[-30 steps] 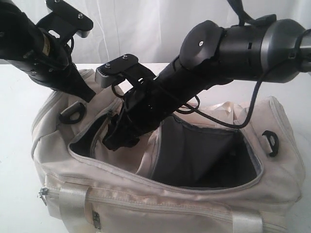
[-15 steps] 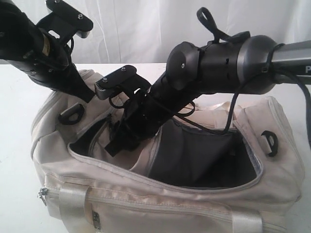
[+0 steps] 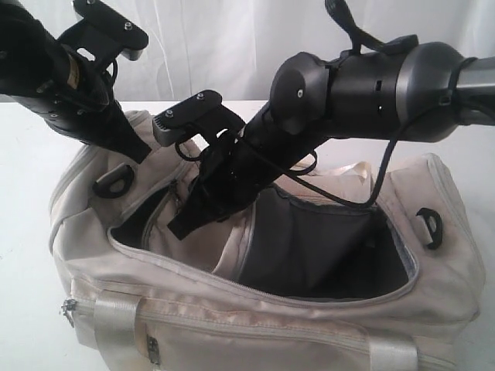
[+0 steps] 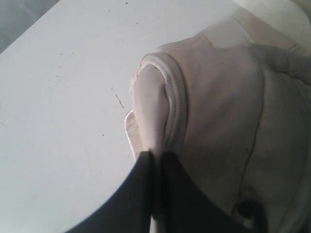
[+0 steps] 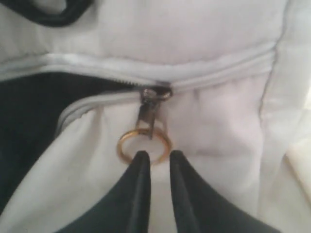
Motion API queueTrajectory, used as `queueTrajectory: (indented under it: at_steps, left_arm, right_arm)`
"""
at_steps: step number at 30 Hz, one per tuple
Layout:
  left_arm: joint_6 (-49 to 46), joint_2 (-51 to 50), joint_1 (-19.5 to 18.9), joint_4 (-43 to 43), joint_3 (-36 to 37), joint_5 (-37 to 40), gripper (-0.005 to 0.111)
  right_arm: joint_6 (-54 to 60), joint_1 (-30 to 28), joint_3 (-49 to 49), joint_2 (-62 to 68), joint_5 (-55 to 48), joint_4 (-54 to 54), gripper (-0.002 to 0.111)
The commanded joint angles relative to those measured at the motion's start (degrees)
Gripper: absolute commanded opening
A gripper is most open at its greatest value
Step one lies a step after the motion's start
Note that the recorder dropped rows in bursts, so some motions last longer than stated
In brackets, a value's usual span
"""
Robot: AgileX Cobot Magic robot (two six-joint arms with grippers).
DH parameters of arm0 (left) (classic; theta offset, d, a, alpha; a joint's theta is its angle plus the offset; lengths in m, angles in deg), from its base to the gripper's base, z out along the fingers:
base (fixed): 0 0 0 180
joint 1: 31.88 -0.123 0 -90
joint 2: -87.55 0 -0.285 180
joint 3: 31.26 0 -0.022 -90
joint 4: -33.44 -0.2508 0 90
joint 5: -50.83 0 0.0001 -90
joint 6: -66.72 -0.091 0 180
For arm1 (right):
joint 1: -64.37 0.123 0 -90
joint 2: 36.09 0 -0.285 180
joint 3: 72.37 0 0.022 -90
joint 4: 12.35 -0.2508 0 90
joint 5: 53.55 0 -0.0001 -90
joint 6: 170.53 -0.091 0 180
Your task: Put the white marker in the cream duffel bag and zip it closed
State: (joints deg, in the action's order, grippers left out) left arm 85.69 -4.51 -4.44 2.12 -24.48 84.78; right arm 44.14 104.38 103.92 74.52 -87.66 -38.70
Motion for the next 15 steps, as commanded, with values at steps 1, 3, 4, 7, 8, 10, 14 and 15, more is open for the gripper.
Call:
queueTrajectory:
  at_steps: [1,3,4,7,8,10,14,15]
  left_arm:
    - [0.14,0.91,-0.05,-1.49,-0.27,0.24,0.000]
    - [0.14,0.91,-0.05,-1.49,-0.27,0.13,0.000]
    - [0.14,0.91,-0.05,-1.49,-0.27,0.13,0.000]
    - [0.14,0.91,-0.05,-1.49,-0.27,0.13,0.000]
    - [0.14,0.91,-0.05,-1.49,-0.27,0.13,0.000]
    - [0.14,0.91,-0.05,-1.49,-0.27,0.13,0.000]
    - [0.14,0.91,-0.05,-1.49,-0.27,0.13,0.000]
    - [0.14,0.91,-0.05,-1.49,-0.27,0.13,0.000]
  right_arm:
    - [-1.47,0.04,-0.24,-0.58,-6.35,0.65,0.039]
    - [-1.99,0.04,-0.24,-0.58,-7.74,0.65,0.050]
    - [-2.25,0.28,-0.24,-0.58,-8.15,0.65,0.054]
    - [-2.86,1.11,-0.24,-0.58,-7.75,0.77,0.057]
    - [-2.86,1.66,-0.24,-0.58,-7.22,0.77,0.057]
    - [-3.16,2.50,-0.24,-0.58,-4.95,1.08,0.057]
    - [-9.95,4.04,-0.24,-0.35,1.62,7.83,0.057]
    - [-11.90,4.30,-0.24,-0.09,2.12,9.79,0.057]
